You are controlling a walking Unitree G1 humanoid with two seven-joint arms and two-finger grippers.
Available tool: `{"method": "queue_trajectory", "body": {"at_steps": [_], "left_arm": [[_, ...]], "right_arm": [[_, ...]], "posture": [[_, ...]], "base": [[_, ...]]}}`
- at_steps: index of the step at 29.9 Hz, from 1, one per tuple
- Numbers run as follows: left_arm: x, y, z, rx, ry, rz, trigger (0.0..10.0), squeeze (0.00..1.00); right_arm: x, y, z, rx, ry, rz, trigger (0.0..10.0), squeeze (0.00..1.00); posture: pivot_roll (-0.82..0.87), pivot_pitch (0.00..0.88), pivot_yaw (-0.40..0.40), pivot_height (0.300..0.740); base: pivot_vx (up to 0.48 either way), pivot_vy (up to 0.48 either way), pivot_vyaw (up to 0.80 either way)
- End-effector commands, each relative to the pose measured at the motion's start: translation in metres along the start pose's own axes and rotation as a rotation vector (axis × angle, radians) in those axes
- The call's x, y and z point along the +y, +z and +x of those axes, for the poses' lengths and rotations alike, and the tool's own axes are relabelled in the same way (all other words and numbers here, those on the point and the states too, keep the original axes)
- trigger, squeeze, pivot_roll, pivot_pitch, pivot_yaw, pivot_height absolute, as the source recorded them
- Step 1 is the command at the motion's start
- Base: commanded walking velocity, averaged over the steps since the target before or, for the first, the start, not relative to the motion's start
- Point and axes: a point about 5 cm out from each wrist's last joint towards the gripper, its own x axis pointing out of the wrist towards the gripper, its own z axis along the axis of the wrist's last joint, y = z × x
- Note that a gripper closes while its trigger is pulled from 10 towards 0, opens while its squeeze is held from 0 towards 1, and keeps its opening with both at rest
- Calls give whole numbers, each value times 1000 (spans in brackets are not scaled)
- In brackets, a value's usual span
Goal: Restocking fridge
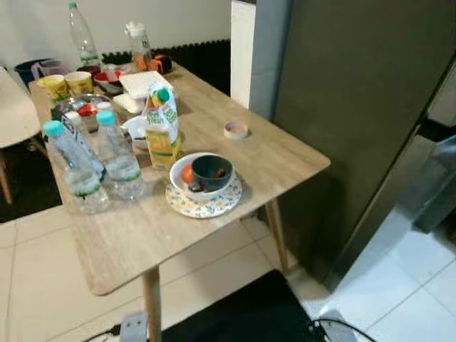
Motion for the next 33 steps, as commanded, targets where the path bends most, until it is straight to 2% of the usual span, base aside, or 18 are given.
{"method": "queue_trajectory", "body": {"at_steps": [1, 3, 4, 7, 12, 13, 15, 17, 21, 25, 33], "left_arm": [[-1, -10, -1, 45, -10, 13, 10000, 0], [1, -11, -2, 49, -11, 34, 10000, 0], [12, -13, -3, 67, 16, 62, 10000, 0], [21, -13, -5, 67, 40, 53, 10000, 0], [26, -8, -5, 48, 27, 79, 10000, 0], [30, -7, -5, 41, 54, 44, 10000, 0], [31, -7, -6, 36, 65, 11, 10000, 0], [27, -6, -5, 26, 60, -15, 10000, 0], [9, -15, -4, 51, 20, 9, 10000, 0], [4, -23, -5, 73, 13, 36, 10000, 0], [-11, -33, -6, 104, -42, 99, 10000, 0]], "right_arm": [[-3, -6, -1, 16, -8, -6, 10000, 0], [-3, -7, -1, 16, -13, -1, 10000, 0], [-3, -12, -2, 29, -22, 21, 10000, 0], [-1, -17, -2, 36, -20, 43, 10000, 0], [2, -22, -2, 47, -18, 47, 10000, 0], [3, -28, -3, 66, -18, 29, 10000, 0], [4, -30, -3, 68, -15, 24, 10000, 0], [2, -32, -4, 78, -16, -14, 10000, 0], [-6, -34, -6, 88, -27, -31, 10000, 0], [-10, -32, -6, 85, -34, -46, 10000, 0], [-14, -32, -7, 84, -45, -40, 10000, 0]], "posture": [[-72, 0, 32, 740], [-72, 0, 32, 740], [-84, 0, 56, 740], [-79, 0, 66, 740], [-82, 0, 59, 740], [-71, 0, 34, 740], [-68, 0, 33, 740], [-68, 0, 28, 740], [-64, 0, 5, 740], [-75, 0, 5, 740], [-85, 0, 0, 740]], "base": [[0, -472, 0], [0, -472, 0], [0, 0, 0], [0, 0, 0], [0, 0, 0], [0, 0, 0], [0, 0, 0], [0, 0, 0], [0, -343, 0], [0, -480, 0], [0, 0, 0]]}}
